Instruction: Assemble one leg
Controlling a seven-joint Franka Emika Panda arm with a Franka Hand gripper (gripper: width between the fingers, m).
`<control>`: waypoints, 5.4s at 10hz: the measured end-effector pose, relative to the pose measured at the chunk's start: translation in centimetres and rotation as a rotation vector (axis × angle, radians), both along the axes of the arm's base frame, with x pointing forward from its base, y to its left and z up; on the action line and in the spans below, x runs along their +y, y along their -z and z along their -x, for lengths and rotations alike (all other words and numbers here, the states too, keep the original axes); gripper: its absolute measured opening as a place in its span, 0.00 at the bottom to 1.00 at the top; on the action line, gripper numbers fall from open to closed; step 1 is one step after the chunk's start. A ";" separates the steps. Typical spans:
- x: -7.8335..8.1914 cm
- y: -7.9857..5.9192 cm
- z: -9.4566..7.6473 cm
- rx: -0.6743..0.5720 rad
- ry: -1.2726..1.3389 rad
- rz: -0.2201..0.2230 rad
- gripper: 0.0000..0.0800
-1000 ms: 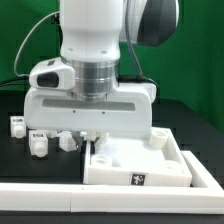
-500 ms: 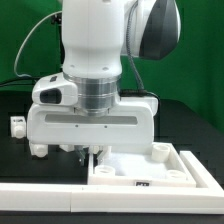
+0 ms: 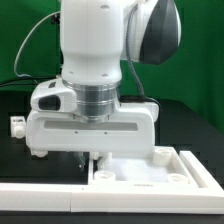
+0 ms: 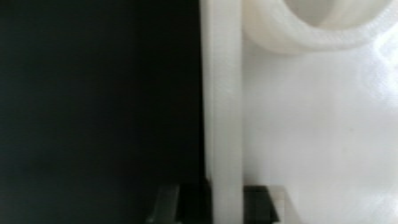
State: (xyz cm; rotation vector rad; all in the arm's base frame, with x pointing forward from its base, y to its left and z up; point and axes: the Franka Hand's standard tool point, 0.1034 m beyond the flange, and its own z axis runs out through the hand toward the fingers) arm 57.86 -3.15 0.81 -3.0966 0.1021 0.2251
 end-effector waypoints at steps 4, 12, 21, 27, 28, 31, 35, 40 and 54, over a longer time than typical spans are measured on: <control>1.1 0.1 -0.5 0.013 0.011 0.008 0.06; -0.1 -4.7 2.7 0.110 0.384 0.018 0.55; -2.8 -6.7 8.5 0.191 0.712 -0.002 0.81; -4.0 -5.4 11.4 0.593 0.814 -0.168 0.81; -4.0 -5.1 11.3 0.642 0.859 -0.216 0.81; -3.8 -5.3 9.6 0.635 0.924 -0.249 0.81; -4.2 -4.5 11.2 0.654 0.910 -0.279 0.81; -4.7 -4.0 12.3 0.671 0.935 -0.322 0.81; -3.5 -0.3 15.6 0.741 0.980 -0.317 0.52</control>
Offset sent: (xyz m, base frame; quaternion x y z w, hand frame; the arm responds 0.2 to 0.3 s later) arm 0.0098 0.0285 0.0017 0.0112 0.0087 0.0338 0.9993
